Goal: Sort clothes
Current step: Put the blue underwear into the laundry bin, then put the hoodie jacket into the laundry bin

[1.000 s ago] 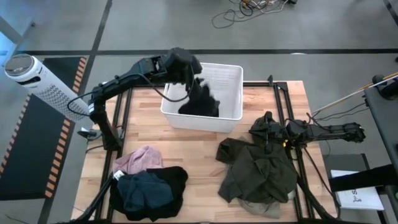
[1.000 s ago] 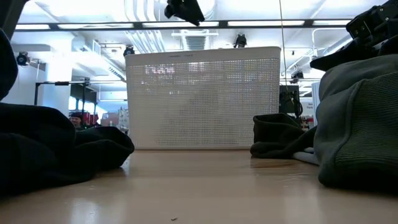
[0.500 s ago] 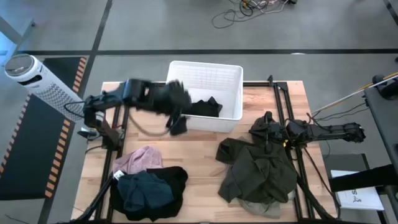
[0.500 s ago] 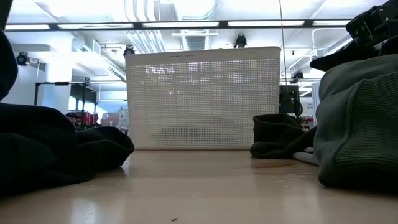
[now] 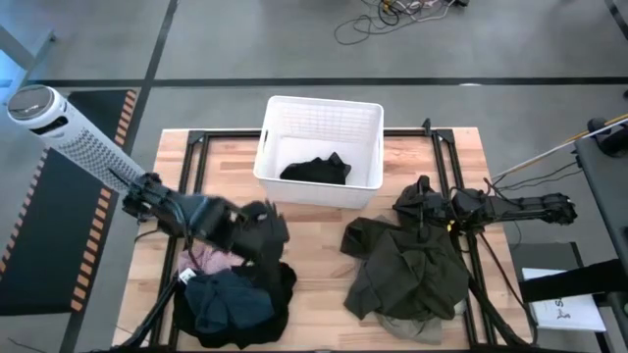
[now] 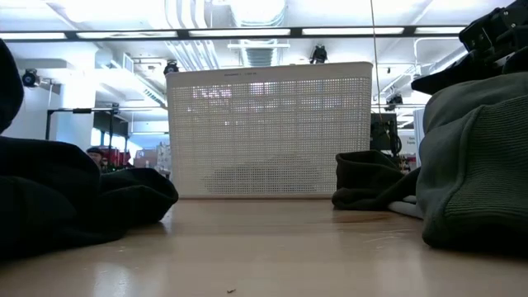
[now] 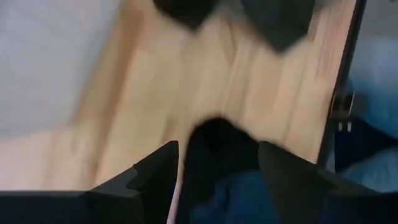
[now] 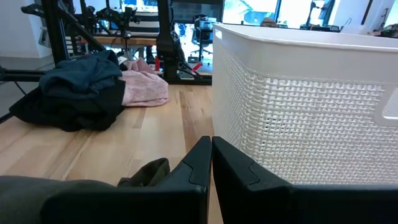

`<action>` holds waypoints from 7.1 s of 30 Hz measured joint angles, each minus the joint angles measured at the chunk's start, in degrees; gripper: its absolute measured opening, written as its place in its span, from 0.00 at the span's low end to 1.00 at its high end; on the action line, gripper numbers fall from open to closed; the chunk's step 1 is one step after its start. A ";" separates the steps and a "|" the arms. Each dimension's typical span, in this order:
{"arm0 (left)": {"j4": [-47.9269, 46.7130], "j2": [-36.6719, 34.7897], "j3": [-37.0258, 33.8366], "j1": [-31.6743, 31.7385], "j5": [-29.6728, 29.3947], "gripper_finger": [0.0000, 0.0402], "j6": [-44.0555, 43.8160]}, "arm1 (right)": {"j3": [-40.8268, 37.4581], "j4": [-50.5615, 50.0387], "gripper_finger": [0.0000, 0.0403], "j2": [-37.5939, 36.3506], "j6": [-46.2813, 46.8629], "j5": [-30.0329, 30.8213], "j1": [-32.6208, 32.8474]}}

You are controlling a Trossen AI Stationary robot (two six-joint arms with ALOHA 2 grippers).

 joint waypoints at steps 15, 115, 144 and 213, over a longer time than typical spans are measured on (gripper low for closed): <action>21.19 0.04 -28.13 -8.52 14.00 0.60 -9.61 | 0.00 0.00 0.00 0.00 -0.01 0.01 0.00; 68.20 -1.42 -29.00 50.56 25.16 0.13 57.17 | 0.00 12.34 0.00 -0.02 3.31 0.44 0.00; 67.20 -13.33 -32.26 46.29 25.72 0.03 60.42 | 0.00 15.68 0.00 0.00 2.56 0.47 -0.01; 108.89 -62.04 -93.55 40.28 17.99 0.00 57.93 | 58.81 -64.91 0.70 75.17 48.01 -8.38 15.71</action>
